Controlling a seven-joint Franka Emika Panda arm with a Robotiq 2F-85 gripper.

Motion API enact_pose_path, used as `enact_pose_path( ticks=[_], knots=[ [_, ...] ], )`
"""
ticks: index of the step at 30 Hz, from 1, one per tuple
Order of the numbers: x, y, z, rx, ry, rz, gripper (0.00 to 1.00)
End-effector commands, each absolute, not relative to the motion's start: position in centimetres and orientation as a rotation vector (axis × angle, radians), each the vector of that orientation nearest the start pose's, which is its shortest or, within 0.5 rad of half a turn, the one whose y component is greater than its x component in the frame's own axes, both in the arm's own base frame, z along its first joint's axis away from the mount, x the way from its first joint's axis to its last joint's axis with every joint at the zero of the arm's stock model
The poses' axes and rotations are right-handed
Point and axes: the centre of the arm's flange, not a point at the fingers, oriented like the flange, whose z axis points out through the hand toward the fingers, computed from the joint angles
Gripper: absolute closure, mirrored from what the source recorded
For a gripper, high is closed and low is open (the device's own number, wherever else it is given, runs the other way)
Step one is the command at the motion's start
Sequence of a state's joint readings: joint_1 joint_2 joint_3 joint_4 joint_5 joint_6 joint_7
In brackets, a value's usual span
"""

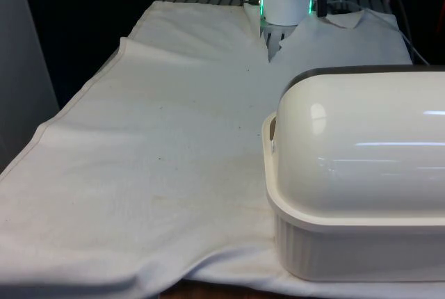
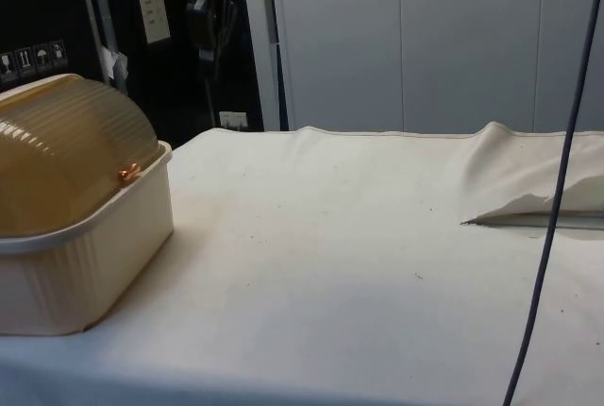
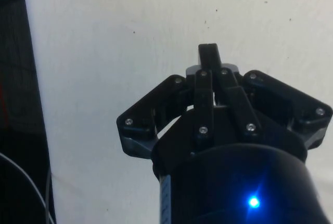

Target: Open the lid, then close it.

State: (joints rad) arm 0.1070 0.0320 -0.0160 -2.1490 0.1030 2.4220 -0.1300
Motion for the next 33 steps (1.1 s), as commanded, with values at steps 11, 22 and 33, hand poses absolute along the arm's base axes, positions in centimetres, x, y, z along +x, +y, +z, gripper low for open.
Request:
enact_pose_path(
  ticks=[11, 22, 33],
  knots=[
    [57.4, 6.6, 38.8, -3.015, -0.256, -0.440, 1.00],
    [58.3, 7.8, 36.4, -3.006, -0.276, -0.492, 1.00],
    [59.5, 8.3, 33.5, -2.999, -0.274, -0.534, 1.00]
  ],
)
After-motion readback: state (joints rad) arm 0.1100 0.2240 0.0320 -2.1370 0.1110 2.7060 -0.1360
